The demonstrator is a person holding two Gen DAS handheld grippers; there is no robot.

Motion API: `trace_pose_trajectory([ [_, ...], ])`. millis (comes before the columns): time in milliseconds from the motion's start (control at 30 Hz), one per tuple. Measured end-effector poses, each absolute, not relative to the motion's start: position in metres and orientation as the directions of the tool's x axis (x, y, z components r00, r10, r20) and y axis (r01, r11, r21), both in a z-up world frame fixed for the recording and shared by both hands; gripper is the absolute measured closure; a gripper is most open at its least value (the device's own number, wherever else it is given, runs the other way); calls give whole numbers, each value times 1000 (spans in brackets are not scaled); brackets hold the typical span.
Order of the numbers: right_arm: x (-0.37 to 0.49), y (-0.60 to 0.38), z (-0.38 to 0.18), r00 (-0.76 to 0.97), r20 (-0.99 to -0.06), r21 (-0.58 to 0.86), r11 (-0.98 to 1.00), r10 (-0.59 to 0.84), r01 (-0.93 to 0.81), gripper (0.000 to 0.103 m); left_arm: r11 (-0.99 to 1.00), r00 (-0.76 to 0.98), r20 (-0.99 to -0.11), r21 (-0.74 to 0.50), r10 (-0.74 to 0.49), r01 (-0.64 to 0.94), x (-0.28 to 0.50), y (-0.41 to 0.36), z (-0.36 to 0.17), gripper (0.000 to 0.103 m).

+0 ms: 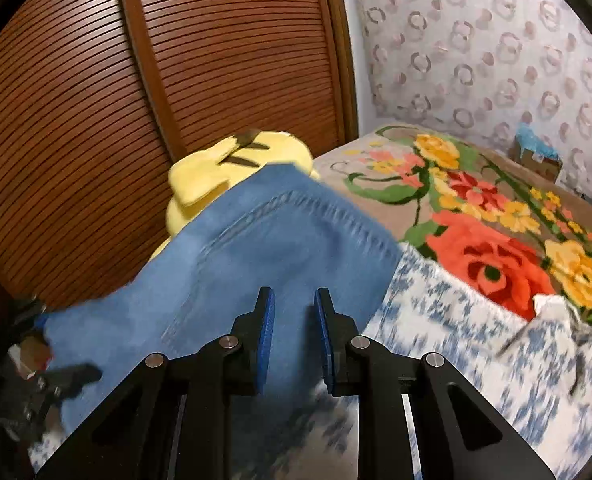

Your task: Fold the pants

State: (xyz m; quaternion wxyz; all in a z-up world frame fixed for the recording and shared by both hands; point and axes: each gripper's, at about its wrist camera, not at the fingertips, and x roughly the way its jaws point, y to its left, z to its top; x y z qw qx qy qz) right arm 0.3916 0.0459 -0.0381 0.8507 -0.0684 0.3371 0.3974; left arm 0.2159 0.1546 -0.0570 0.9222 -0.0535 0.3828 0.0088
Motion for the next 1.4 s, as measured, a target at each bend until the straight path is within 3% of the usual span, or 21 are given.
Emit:
trace_pose_trajectory([
  [300, 347, 14, -23, 492, -605, 148, 696, 626, -703, 82, 995, 718, -695, -81, -16, -57, 205, 147, -50, 40],
  [333, 343, 12, -21, 496, -604, 143, 697, 624, -702, 82, 995, 721, -692, -81, -18, -53, 203, 147, -48, 22],
  [367, 339, 11, -20, 500, -603, 139, 698, 622, -702, 82, 995, 730, -682, -92, -31, -44, 200, 146, -46, 15],
  [467, 325, 4, -16, 504, -598, 138, 700, 623, -701, 82, 995, 739, -673, -94, -41, -30, 195, 142, -41, 14],
  [600, 311, -5, -9, 508, -586, 149, 700, 632, -699, 82, 996, 752, -658, -86, -28, -38, 189, 138, -34, 0],
  [800, 288, -19, 0, 515, -571, 160, 702, 639, -694, 82, 995, 776, -630, -85, -17, -47, 178, 134, -20, 0],
  [967, 266, -34, 6, 537, -560, 167, 720, 631, -673, 74, 997, 776, -630, -63, 0, -52, 169, 123, -15, 0],
  [1033, 254, -43, 6, 554, -556, 164, 736, 619, -657, 66, 997, 781, -625, -62, -6, -42, 164, 117, -13, 0],
  [1200, 224, -68, 7, 591, -559, 149, 771, 582, -619, 61, 998, 791, -611, -54, -15, -23, 152, 99, -8, 0],
  [1300, 203, -84, 9, 611, -554, 147, 789, 565, -597, 49, 998, 792, -609, -61, -34, -5, 145, 86, -7, 0],
  [1400, 181, -100, 12, 637, -549, 134, 810, 541, -571, 47, 998, 794, -606, -58, -40, 6, 140, 73, -5, 0],
])
